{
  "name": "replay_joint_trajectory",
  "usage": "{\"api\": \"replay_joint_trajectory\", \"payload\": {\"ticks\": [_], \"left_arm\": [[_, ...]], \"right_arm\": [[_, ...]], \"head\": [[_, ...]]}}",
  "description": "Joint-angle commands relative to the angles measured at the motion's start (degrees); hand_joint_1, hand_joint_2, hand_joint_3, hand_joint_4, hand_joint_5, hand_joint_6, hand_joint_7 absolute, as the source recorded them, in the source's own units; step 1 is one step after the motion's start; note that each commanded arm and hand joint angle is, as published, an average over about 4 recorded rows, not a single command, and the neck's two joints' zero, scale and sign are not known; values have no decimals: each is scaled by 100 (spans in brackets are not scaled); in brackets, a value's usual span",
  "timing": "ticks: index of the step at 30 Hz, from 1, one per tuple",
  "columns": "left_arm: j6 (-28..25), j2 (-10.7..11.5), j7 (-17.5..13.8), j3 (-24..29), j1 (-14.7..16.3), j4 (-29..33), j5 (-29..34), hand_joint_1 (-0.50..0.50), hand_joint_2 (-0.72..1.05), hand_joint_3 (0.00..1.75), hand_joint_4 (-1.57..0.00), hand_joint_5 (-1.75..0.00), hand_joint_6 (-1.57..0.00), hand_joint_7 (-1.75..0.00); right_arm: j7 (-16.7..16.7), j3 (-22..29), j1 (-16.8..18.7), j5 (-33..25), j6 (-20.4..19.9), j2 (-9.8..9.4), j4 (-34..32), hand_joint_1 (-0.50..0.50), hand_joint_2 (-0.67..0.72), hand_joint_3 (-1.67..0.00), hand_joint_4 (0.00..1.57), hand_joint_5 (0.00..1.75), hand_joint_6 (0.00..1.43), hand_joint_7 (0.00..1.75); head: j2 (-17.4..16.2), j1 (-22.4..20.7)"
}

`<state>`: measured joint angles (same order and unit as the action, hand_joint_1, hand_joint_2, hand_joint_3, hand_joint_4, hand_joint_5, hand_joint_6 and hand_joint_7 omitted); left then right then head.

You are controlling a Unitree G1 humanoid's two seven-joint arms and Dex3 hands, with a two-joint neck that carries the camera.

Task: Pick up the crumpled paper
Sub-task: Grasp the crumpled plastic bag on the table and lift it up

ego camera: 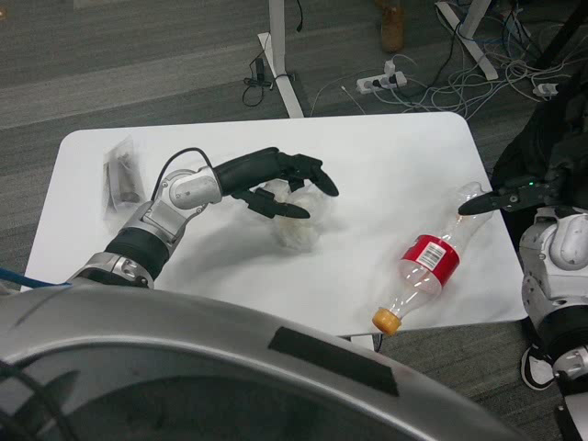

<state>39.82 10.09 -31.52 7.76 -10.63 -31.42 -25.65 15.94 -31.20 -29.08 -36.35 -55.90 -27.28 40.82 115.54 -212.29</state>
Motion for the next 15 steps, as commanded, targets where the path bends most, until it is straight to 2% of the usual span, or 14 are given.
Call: {"api": "replay_joint_trajectory", "payload": {"ticks": [1, 8, 15], "left_arm": [[-58, 54, -93, -64, 210, -156, -160, -48, 105, 35, -157, -175, -107, -96], [19, 65, -36, -35, 212, -198, -118, -48, 105, 44, -157, -175, -119, -112], [146, 63, 6, 68, 230, -260, 181, -49, 105, 44, -157, -175, -115, -105]], "right_arm": [[-3, -35, -94, -65, -26, -23, -10, -17, 72, 0, 17, 0, 0, 0], [-3, -44, -65, -74, -33, -16, -83, -17, 72, 0, 17, 0, 0, 0], [-3, -51, -45, -80, -31, -23, -125, -17, 72, 0, 20, 0, 0, 0]], "head": [[4, 1], [56, -6], [88, -13]]}}
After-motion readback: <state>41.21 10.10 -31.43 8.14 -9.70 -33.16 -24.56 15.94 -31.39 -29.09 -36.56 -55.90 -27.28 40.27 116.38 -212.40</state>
